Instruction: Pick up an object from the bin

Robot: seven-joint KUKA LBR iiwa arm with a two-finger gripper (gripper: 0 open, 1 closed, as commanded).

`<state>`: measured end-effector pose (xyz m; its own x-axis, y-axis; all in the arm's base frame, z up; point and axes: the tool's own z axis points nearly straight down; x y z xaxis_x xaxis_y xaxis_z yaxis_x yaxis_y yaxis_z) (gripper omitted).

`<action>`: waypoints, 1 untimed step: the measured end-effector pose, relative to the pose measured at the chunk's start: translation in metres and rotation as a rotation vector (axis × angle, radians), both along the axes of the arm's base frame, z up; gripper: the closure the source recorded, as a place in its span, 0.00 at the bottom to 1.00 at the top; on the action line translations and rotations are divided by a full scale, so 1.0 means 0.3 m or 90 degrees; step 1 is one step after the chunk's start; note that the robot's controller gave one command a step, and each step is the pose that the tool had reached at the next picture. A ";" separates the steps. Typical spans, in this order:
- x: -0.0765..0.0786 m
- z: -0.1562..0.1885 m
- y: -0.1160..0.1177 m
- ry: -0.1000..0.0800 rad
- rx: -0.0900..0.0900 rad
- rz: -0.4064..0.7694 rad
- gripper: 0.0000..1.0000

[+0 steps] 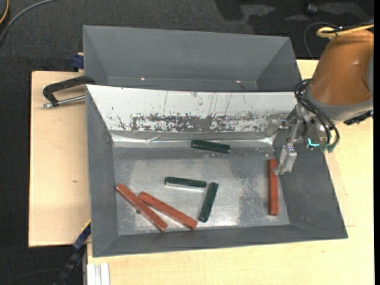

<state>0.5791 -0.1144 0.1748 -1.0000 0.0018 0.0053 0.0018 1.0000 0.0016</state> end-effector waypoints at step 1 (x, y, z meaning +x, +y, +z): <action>-0.120 -0.352 -0.011 -0.002 0.001 0.348 0.00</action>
Offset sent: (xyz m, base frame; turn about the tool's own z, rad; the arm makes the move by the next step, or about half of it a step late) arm -0.0358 -0.0041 -0.1048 -0.5486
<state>0.5430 -0.1178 0.0693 -0.8551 -0.5184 0.0017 -0.5184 0.8551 0.0029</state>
